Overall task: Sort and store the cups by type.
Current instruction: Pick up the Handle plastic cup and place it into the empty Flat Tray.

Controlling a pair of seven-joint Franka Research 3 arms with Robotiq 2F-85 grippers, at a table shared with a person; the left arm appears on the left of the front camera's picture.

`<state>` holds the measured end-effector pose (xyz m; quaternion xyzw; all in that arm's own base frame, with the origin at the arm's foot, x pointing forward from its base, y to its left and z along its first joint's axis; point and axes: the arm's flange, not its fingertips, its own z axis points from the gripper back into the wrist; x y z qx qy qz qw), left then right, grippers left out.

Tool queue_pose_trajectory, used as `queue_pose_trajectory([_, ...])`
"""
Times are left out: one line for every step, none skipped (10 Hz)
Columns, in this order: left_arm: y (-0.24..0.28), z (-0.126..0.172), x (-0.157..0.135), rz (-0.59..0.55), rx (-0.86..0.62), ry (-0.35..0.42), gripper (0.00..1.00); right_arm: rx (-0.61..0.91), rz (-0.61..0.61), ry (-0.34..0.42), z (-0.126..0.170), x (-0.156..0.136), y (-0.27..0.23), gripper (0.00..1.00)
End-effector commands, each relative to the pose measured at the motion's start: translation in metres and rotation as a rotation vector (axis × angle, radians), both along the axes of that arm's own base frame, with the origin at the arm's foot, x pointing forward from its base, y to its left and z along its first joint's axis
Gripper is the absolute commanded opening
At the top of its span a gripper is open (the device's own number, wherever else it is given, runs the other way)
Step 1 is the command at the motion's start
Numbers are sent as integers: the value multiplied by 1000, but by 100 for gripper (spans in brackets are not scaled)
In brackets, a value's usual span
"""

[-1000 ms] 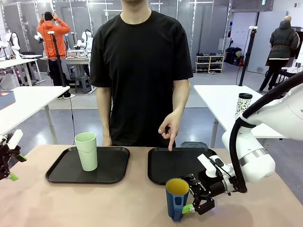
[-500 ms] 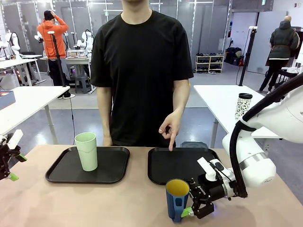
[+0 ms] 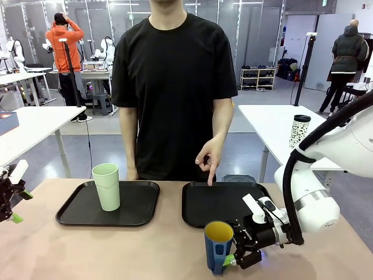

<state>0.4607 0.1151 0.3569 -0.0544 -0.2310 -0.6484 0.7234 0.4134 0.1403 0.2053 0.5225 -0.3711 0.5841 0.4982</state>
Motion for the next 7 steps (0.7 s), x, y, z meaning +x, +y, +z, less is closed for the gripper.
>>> queue_pose_trajectory([1,0,-1,-11,-1,-19,100,7,-58,-69,-10,-5,3,89])
queue_pose_trajectory([1,0,-1,-11,-1,-19,100,20,-63,-63,-11,-6,2,87])
queue_pose_trajectory([1,0,-1,-11,-1,-19,100,22,-67,-59,-11,-5,2,76])
queue_pose_trajectory([1,0,-1,-11,-1,-19,100,15,-67,-53,-12,-6,1,73])
queue_pose_trajectory([1,0,-1,-11,-1,-19,100,2,-59,-38,-13,-6,1,60])
queue_pose_trajectory([1,0,-1,-11,-1,-19,100,-6,-54,-35,-13,-5,1,57])
queue_pose_trajectory([1,0,-1,-11,-1,-19,100,-19,-49,-35,-13,-5,0,43])
